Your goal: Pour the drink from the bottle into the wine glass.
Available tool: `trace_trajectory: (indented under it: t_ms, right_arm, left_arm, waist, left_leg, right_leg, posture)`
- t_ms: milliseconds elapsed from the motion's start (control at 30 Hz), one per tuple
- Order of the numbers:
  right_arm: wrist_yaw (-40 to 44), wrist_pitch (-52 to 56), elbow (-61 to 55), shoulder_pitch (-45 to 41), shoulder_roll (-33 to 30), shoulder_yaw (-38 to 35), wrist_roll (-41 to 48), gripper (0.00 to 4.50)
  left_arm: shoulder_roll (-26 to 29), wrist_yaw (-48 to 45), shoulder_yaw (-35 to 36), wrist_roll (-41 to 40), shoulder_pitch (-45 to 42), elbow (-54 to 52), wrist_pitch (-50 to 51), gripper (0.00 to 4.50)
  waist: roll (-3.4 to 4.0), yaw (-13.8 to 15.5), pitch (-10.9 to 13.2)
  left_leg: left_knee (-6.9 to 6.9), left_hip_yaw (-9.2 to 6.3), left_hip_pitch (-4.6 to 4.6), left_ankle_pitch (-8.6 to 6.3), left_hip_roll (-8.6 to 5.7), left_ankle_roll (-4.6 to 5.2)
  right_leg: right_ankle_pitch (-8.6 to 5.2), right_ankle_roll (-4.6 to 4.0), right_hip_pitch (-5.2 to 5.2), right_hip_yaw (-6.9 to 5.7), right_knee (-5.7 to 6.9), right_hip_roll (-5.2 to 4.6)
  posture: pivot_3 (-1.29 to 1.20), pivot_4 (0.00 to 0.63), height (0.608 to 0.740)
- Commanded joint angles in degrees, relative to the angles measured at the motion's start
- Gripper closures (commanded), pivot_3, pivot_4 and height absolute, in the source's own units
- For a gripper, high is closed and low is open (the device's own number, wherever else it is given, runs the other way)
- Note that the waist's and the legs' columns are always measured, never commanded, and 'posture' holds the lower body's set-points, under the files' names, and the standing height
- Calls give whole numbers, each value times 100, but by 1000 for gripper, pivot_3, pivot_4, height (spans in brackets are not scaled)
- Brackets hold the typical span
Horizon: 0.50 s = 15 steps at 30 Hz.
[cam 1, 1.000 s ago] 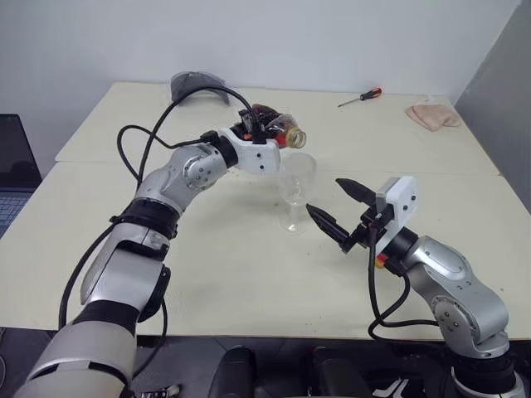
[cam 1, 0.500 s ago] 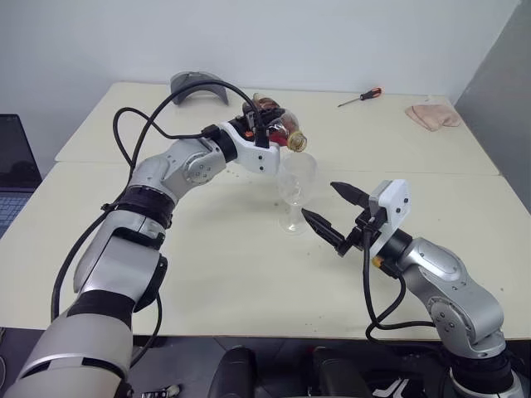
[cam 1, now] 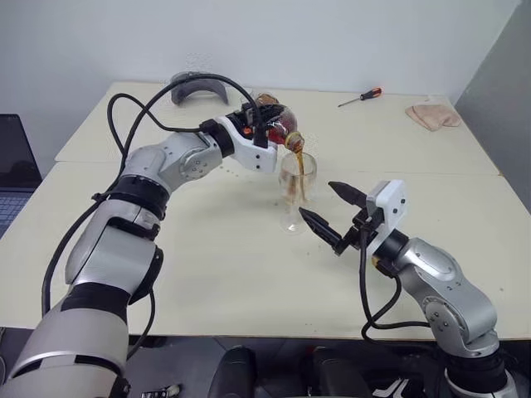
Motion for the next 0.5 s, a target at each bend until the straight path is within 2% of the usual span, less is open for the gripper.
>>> trace_trajectory:
  t_ms: [33, 500]
  right_arm:
    - [47, -199, -103, -4, 24, 0, -38, 0]
    - [64, -191, -79, -63, 41, 57, -49, 0]
  left_arm:
    - [87, 170, 37, -10, -300, -5, -46, 3548]
    - [155, 266, 43, 16, -346, 31, -119, 3549]
  waist:
    - [0, 0, 0]
    - [0, 0, 0]
  left_leg:
    - [0, 0, 0, 1, 0, -1]
    - [1, 1, 0, 4, 0, -7]
  right_leg:
    - [0, 0, 0, 0, 0, 0]
    - [0, 0, 0, 0, 1, 0]
  posture:
    - [0, 150, 740]
    - [0, 150, 740]
